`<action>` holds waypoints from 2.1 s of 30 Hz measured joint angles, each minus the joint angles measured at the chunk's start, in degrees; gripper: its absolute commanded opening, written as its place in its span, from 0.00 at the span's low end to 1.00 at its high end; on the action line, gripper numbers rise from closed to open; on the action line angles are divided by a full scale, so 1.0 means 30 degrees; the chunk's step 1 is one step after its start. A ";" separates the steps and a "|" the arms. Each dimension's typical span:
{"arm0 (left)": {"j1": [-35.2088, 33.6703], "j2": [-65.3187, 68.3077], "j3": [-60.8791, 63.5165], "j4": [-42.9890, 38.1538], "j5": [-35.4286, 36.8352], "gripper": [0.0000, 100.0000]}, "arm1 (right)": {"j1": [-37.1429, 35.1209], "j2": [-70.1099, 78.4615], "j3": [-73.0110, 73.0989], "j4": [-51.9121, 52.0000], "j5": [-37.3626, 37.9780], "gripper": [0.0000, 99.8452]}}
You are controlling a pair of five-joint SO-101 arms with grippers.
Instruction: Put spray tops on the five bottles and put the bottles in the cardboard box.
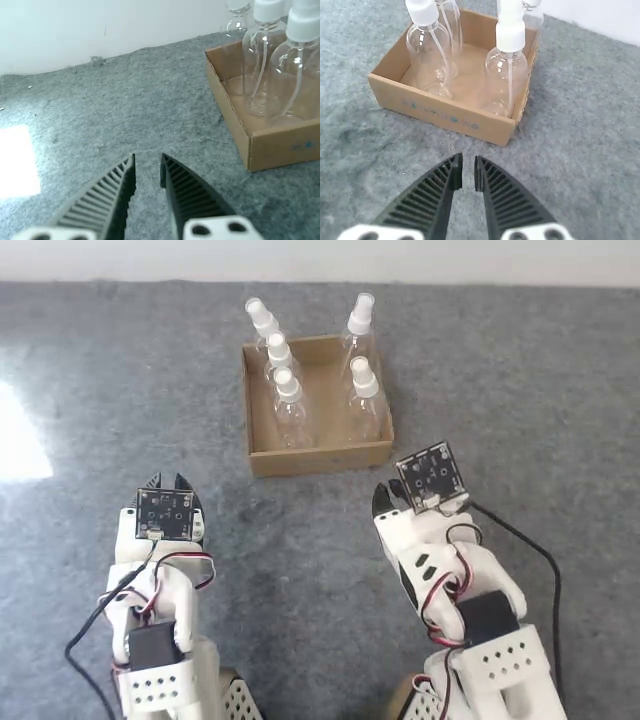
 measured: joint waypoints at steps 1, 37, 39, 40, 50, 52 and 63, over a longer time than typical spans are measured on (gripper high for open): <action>0.0000 0.0000 0.0000 0.0000 0.0000 0.08 | 0.0000 -0.0205 0.0381 -0.0147 0.0029 0.02; 0.0000 0.0000 0.0000 0.0000 0.0000 0.08 | 0.1934 -0.9377 0.7590 -0.2403 0.0117 0.02; 0.0000 0.0000 0.0000 0.0000 0.0000 0.08 | 0.1993 -0.9377 0.7590 -0.1905 0.0117 0.02; 0.0059 0.0000 0.0000 0.0000 0.0000 0.08 | 0.1993 -0.9377 0.7590 -0.1465 0.0117 0.02; 0.2637 0.0000 0.0000 0.0234 0.1231 0.08 | 0.1934 -0.9377 0.7590 -0.0088 0.0117 0.01; 0.2872 0.0000 0.0000 0.0234 0.1700 0.08 | 0.1934 -0.9377 0.7590 -0.0088 0.0117 0.01; 0.3546 0.0000 0.0000 0.3839 0.2491 0.08 | 0.1934 -0.9377 0.7590 0.3546 0.0117 0.01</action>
